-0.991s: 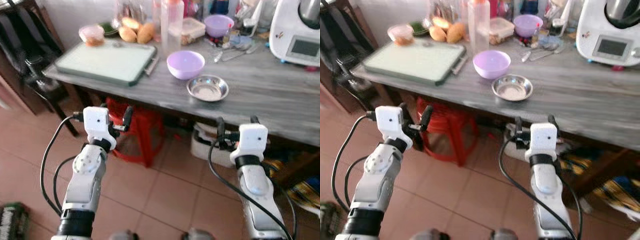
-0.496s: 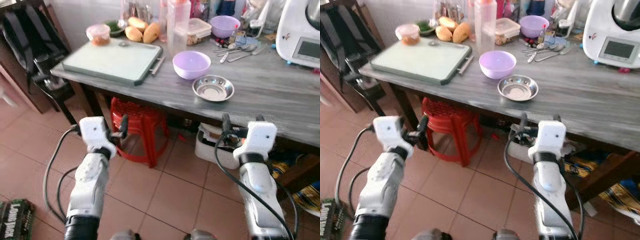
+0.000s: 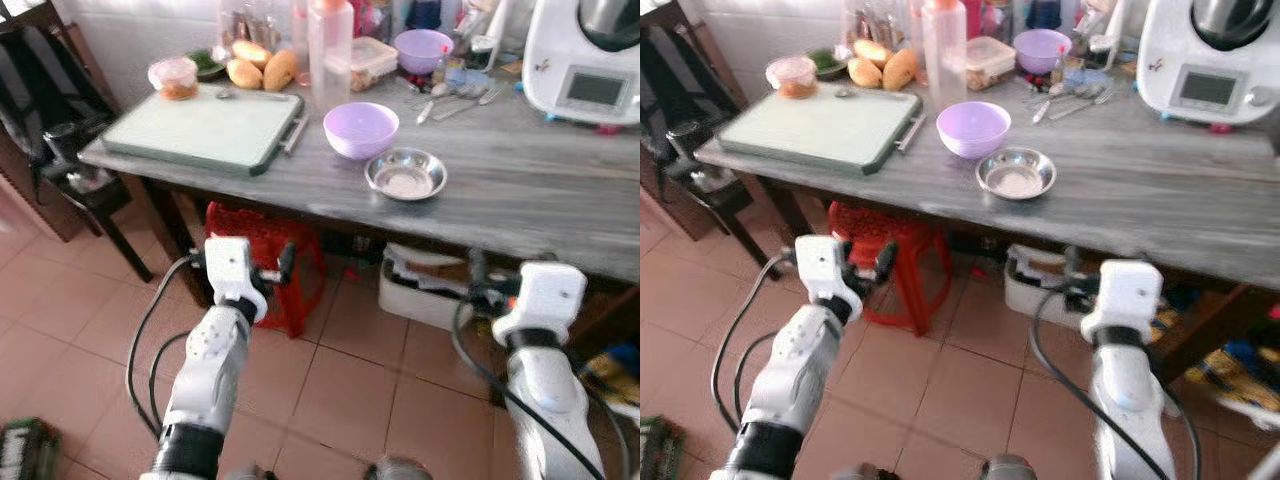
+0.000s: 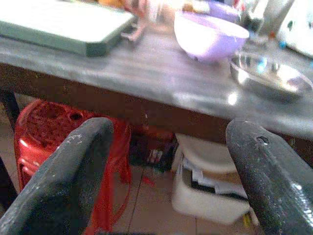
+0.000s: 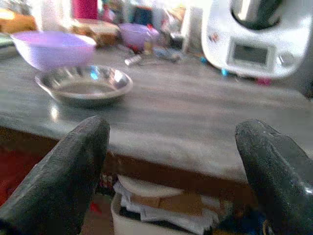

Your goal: Setting the table

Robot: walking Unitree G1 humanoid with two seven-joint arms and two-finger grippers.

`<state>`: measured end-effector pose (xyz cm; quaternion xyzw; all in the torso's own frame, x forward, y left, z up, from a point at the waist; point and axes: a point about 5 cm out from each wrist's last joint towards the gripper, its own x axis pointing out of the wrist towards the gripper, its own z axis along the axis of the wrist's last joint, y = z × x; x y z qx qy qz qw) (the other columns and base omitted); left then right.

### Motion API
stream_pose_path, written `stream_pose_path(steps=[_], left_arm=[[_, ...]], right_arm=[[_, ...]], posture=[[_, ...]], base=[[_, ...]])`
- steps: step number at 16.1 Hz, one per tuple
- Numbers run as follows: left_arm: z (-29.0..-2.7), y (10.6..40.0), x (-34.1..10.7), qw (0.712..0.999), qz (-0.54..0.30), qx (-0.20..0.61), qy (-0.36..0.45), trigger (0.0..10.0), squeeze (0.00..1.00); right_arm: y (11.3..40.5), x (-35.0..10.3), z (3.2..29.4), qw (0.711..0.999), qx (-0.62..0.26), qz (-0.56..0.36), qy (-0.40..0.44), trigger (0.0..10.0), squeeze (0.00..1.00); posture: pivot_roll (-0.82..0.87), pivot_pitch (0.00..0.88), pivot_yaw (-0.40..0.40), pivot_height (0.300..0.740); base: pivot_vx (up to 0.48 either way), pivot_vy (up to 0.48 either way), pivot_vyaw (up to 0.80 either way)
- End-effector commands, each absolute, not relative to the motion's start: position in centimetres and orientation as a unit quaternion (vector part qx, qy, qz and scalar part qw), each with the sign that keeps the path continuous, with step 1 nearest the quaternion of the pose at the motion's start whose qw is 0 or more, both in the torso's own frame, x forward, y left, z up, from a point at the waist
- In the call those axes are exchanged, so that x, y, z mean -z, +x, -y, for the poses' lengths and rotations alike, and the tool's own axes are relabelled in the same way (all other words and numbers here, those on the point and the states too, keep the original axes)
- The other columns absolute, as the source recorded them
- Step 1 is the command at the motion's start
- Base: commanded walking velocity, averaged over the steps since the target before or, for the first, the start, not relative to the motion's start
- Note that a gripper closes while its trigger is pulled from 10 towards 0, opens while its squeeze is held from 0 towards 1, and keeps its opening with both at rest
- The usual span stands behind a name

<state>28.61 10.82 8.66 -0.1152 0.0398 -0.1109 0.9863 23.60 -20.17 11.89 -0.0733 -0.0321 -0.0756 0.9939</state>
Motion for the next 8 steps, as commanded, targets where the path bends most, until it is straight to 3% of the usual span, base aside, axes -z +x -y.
stream_pose_path(steps=[1, 5, 8], left_arm=[[-11.2, 28.0, -8.5, 0.988, -0.035, 0.087, -0.125, 10.0, 0.0], [-12.8, 25.8, -7.9, 0.991, -0.039, 0.044, -0.118, 10.0, 0.0], [-12.8, 25.9, -8.0, 0.991, -0.043, 0.037, -0.12, 10.0, 0.0]], right_arm=[[24.3, -11.7, 19.3, 0.996, 0.06, 0.025, -0.065, 10.0, 0.0], [25.7, -11.0, 18.4, 0.998, 0.027, -0.004, -0.052, 10.0, 0.0], [25.5, -11.1, 18.6, 0.998, 0.023, 0.001, -0.059, 10.0, 0.0]], posture=[[-0.11, 0.0, -0.013, 0.74], [-0.01, 0.0, -0.095, 0.74], [-0.02, 0.0, -0.094, 0.74]], base=[[0.0, 0.0, 0.0], [0.0, 0.0, 0.0], [0.0, 0.0, 0.0]])
